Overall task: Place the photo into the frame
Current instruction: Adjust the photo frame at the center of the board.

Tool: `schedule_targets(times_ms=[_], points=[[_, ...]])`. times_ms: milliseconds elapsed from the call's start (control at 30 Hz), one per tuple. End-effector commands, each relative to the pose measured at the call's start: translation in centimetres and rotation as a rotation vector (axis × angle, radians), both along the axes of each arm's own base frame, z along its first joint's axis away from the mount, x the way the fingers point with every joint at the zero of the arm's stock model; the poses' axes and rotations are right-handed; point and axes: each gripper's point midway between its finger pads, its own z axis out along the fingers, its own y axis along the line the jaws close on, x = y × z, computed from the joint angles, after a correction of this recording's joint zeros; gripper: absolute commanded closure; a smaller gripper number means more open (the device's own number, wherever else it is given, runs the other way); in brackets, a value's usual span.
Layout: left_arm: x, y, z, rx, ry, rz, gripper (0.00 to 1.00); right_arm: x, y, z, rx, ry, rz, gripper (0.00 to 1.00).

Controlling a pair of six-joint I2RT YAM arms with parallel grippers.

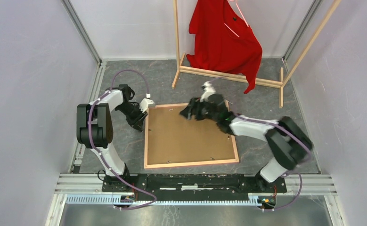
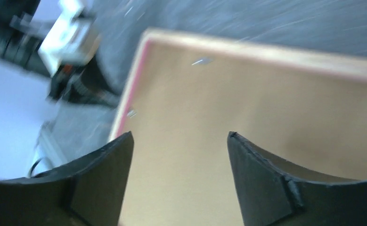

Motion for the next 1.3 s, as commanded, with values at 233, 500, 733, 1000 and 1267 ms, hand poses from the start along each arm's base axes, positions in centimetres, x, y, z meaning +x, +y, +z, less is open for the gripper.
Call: schedule_targets(times_ms=[233, 500, 733, 1000, 1267], points=[[-3.7, -2.1, -0.5, 0.054, -0.072, -0.216, 0.64, 2.1, -22.2, -4.8, -0.503, -0.061, -0.552, 0.08], [-4.4, -3.9, -0.6, 0.059, -0.079, -0.252, 0.64, 2.2, -24.6, -7.6, -0.555, 0.016, -0.577, 0.07], [-5.5, -4.1, -1.0, 0.06, -0.058, -0.271, 0.64, 4.5, -21.4, -8.0, -0.456, 0.049, -0.451, 0.08], [-6.5, -6.9, -1.0, 0.033, -0.039, -0.343, 0.64, 9.0, -15.1, -6.0, -0.29, 0.053, -0.275, 0.09], [-10.4, -11.8, -1.1, -0.002, 0.047, -0.547, 0.5, 13.7, -10.2, -6.5, -0.252, 0.065, -0.164, 0.04]])
